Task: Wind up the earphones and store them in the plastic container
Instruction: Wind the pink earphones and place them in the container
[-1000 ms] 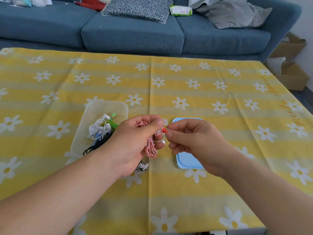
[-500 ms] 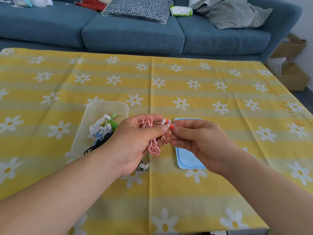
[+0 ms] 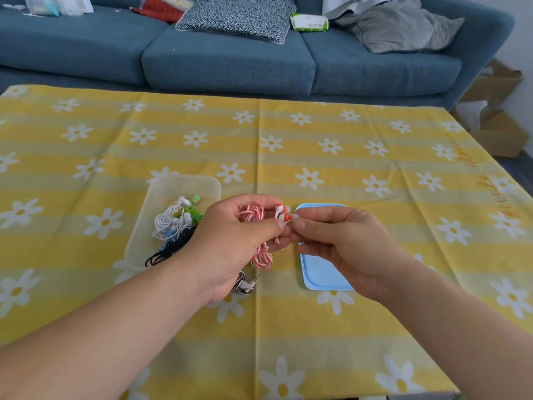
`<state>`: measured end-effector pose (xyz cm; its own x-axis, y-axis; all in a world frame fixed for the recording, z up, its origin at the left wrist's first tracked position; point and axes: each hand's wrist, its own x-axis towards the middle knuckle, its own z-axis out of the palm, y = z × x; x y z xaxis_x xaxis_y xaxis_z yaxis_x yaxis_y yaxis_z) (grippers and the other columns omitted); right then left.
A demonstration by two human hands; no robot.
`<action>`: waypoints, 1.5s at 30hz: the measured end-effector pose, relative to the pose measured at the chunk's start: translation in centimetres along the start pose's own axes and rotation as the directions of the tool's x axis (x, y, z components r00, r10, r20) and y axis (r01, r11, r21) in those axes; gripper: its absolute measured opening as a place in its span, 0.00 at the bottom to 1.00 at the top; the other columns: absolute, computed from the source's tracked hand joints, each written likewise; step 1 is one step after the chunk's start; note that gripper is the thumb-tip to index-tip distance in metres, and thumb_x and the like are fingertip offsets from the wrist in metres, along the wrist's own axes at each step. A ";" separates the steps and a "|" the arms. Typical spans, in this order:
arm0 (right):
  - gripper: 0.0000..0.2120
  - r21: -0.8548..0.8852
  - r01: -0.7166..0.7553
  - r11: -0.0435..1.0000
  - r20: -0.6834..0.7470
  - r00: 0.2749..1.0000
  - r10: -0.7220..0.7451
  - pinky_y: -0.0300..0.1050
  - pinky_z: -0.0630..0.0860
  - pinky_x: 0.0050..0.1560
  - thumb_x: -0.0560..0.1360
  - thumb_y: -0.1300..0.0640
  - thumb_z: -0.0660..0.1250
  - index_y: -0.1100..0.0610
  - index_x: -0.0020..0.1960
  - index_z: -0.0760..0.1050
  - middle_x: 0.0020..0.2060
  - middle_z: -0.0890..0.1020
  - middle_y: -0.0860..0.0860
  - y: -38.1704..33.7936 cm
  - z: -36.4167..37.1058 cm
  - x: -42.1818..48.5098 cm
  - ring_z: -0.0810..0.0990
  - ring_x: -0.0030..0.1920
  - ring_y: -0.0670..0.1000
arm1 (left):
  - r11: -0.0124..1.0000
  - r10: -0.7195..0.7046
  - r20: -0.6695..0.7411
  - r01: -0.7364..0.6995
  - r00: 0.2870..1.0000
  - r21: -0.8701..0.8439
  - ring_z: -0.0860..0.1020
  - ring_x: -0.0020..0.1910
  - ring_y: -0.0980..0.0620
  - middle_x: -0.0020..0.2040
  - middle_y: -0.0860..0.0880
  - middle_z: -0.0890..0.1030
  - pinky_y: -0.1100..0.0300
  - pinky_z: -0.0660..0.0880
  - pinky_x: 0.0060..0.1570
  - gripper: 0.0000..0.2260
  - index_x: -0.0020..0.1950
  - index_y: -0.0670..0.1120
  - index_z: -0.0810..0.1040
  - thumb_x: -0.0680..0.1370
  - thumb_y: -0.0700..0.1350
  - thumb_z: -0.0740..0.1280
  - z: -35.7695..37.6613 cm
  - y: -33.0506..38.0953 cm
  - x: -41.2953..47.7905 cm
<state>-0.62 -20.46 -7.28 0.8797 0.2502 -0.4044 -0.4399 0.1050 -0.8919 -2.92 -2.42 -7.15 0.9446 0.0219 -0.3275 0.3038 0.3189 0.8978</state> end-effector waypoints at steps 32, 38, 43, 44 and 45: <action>0.07 -0.218 0.226 0.949 -0.077 0.966 -0.248 0.38 0.79 0.39 0.73 0.68 0.75 0.60 0.49 0.87 0.40 0.89 0.51 0.5 1.2 -0.4 0.83 0.36 0.44 | 0.999 0.043 -0.042 -0.042 0.998 0.018 0.85 0.39 0.42 0.47 0.38 0.87 0.52 0.85 0.44 0.10 0.53 0.38 0.82 0.73 0.30 0.75 -0.2 0.2 0.0; 0.06 -0.165 0.184 0.969 -0.067 0.978 -0.197 0.44 0.80 0.43 0.76 0.65 0.73 0.60 0.51 0.87 0.45 0.88 0.59 0.3 1.0 -0.3 0.85 0.45 0.52 | 0.999 0.041 -0.019 -0.041 0.999 0.010 0.85 0.39 0.42 0.46 0.37 0.86 0.57 0.83 0.39 0.11 0.53 0.38 0.82 0.73 0.28 0.74 -0.5 0.3 0.0; 0.07 -0.251 0.210 0.945 -0.034 0.974 -0.226 0.42 0.80 0.41 0.76 0.64 0.73 0.59 0.52 0.87 0.46 0.89 0.55 0.5 1.1 -0.4 0.85 0.46 0.52 | 0.998 0.046 -0.045 -0.045 0.998 0.039 0.85 0.39 0.40 0.48 0.33 0.85 0.52 0.85 0.42 0.11 0.52 0.39 0.82 0.72 0.29 0.75 -0.6 0.3 0.1; 0.07 -0.262 0.216 0.941 -0.027 0.973 -0.231 0.41 0.80 0.41 0.76 0.64 0.73 0.59 0.52 0.87 0.46 0.89 0.55 0.5 1.1 -0.4 0.84 0.46 0.52 | 0.998 0.045 -0.046 -0.043 0.998 0.035 0.85 0.38 0.40 0.47 0.34 0.85 0.52 0.85 0.42 0.11 0.52 0.39 0.82 0.72 0.29 0.75 -0.7 0.3 0.1; 0.06 -0.260 0.215 0.941 -0.027 0.973 -0.230 0.41 0.80 0.41 0.76 0.63 0.73 0.59 0.52 0.87 0.46 0.88 0.56 0.5 1.1 -0.4 0.84 0.46 0.52 | 0.999 0.041 -0.041 -0.040 0.998 0.027 0.85 0.39 0.40 0.46 0.35 0.85 0.52 0.85 0.41 0.11 0.52 0.38 0.82 0.72 0.29 0.75 -0.7 0.3 0.1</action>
<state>-1.36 -19.42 -7.31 0.9618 0.1931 -0.1939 -0.1777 -0.0980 -0.9792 -2.81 -1.67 -7.11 0.9506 0.0736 -0.3017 0.2687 0.2917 0.9180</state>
